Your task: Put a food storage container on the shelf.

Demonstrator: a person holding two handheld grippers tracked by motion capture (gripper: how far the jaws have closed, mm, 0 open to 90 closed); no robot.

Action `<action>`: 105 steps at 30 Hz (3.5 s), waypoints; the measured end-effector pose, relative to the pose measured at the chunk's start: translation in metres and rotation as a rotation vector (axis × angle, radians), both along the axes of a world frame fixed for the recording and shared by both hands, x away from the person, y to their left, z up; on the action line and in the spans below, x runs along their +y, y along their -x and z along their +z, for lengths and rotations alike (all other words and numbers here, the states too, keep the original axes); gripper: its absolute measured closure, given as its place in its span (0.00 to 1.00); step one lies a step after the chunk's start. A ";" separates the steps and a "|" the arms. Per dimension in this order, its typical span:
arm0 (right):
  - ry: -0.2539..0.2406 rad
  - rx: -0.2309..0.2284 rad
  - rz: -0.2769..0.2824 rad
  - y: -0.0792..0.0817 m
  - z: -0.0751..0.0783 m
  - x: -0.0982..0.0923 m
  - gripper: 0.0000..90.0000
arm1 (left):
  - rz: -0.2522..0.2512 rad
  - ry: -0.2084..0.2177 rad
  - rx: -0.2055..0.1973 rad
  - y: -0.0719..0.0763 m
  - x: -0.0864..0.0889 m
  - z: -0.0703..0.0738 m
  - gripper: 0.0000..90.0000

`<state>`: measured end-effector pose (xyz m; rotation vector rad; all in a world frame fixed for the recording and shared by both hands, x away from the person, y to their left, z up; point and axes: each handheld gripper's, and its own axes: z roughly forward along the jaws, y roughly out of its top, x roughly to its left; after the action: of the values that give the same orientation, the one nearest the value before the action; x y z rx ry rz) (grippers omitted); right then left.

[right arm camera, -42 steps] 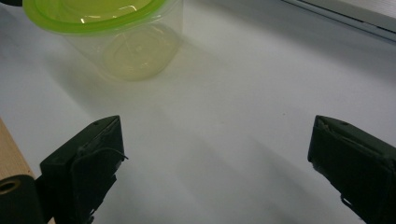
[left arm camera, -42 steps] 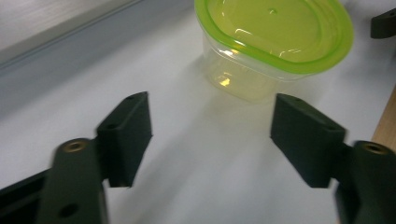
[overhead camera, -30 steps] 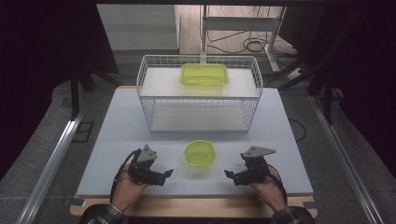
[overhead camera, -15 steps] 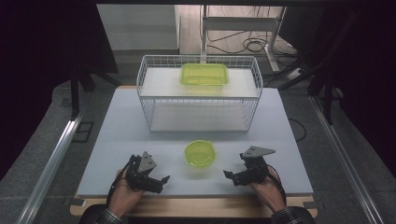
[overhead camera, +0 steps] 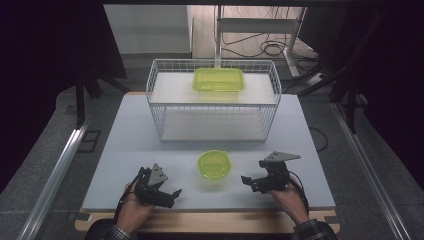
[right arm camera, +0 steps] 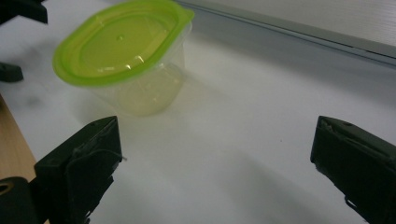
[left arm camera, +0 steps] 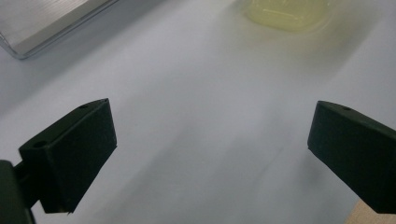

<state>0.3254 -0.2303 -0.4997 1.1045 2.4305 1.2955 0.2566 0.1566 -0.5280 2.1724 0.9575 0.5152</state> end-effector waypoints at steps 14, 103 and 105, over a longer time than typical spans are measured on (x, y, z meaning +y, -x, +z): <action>-0.085 0.157 -0.012 -0.027 0.019 0.010 0.08 | -0.007 -0.033 0.004 -0.001 -0.002 -0.002 0.02; -0.461 0.381 0.014 -0.085 0.113 0.023 0.91 | 0.017 -0.041 0.047 -0.003 0.002 -0.003 0.01; -0.466 0.372 0.011 -0.087 0.120 0.023 0.91 | 0.016 -0.044 0.048 -0.003 0.001 -0.003 0.01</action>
<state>0.4122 -0.2074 -0.3794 1.5713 2.4374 1.8705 0.2599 0.1580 -0.5311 2.2272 0.9986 0.4981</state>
